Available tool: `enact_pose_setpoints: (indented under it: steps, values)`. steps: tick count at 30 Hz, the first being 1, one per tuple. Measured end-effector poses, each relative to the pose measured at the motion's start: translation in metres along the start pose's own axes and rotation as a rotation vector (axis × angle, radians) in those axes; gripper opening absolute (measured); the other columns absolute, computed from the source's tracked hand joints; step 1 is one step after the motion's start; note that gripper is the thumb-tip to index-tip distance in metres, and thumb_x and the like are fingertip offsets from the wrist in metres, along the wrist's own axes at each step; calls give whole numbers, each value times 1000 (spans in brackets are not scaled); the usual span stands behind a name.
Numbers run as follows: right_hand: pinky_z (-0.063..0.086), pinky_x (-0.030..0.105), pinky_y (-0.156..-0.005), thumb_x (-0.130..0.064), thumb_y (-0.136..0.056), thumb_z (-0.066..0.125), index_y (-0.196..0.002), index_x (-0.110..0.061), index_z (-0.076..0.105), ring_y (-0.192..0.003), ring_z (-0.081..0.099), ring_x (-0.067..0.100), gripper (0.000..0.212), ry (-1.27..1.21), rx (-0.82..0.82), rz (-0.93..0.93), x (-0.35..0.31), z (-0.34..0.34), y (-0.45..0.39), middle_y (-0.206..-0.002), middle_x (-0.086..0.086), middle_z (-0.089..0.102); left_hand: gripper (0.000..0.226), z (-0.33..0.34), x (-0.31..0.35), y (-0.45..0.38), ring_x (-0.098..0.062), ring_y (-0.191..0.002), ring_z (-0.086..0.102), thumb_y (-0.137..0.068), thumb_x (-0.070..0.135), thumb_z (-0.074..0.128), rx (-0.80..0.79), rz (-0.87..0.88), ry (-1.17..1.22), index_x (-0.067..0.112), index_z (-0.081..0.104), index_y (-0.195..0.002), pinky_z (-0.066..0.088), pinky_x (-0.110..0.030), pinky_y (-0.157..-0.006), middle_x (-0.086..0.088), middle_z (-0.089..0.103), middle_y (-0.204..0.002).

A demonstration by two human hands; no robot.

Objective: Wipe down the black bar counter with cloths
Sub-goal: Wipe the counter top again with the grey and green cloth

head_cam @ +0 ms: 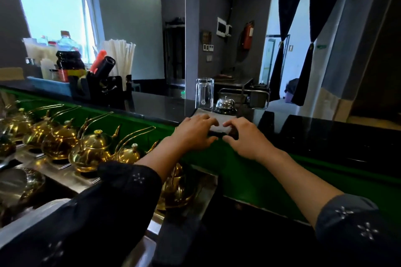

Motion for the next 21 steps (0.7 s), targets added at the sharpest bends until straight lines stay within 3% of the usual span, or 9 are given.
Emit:
enact_pose_setpoints:
  steps: [4,6,8,12,15,17,21]
  values:
    - [34,46,-112,-33,-90,66,-148,-25,37,-138,39,25,65,241,-142,-1,11,17,-24,-153,2,35,77,32,-8,-31,-24,-142,25,-85,44,63,-100,23,-70,23,25,-149,22,-45,-115,-3,26,-156]
    - [35,44,-109,-32,-91,64,-146,-26,39,-134,44,26,61,265,-141,15,20,24,-30,-149,1,42,79,49,-10,-39,-23,-144,22,-87,43,62,-137,13,-57,20,21,-151,17,-41,-116,-3,22,-158]
    - [37,42,-103,-27,-92,61,-136,-28,49,-121,53,27,46,245,-62,13,26,24,-34,-135,1,55,69,51,-10,-43,-21,-140,31,-90,39,59,-38,23,-47,21,29,-149,22,-38,-115,-1,31,-155]
    - [43,39,-93,-17,-93,57,-111,-26,60,-102,58,25,20,179,60,-13,26,14,-31,-113,0,62,43,33,-4,-37,-20,-120,53,-93,29,55,189,80,-29,23,52,-135,42,-38,-99,1,59,-132]
    - [50,40,-82,-17,-94,56,-96,-26,60,-91,59,20,10,49,99,-34,26,5,-26,-101,-2,62,30,22,3,-29,-21,-103,60,-95,27,52,204,112,46,22,61,-124,47,-32,-85,-3,67,-113]
    - [52,32,-78,-16,-95,57,-96,-24,61,-88,58,12,9,-72,167,-64,24,-3,-17,-99,-5,59,25,17,8,-23,-18,-91,63,-97,28,50,204,107,138,21,63,-117,48,-27,-77,-2,67,-103]
    - [51,21,-67,-26,-90,69,-95,-25,56,-78,58,6,14,-261,447,52,33,-35,13,-95,-8,54,24,8,21,-11,-11,-63,62,-96,35,50,230,-20,661,20,67,-105,51,-25,-57,2,69,-84]
Point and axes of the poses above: each hand's wrist, its own y-axis away from the middle knuckle, its own z-axis out of the palm, x = y × z, the point moved 9 cm from there along -y, towards the middle knuckle
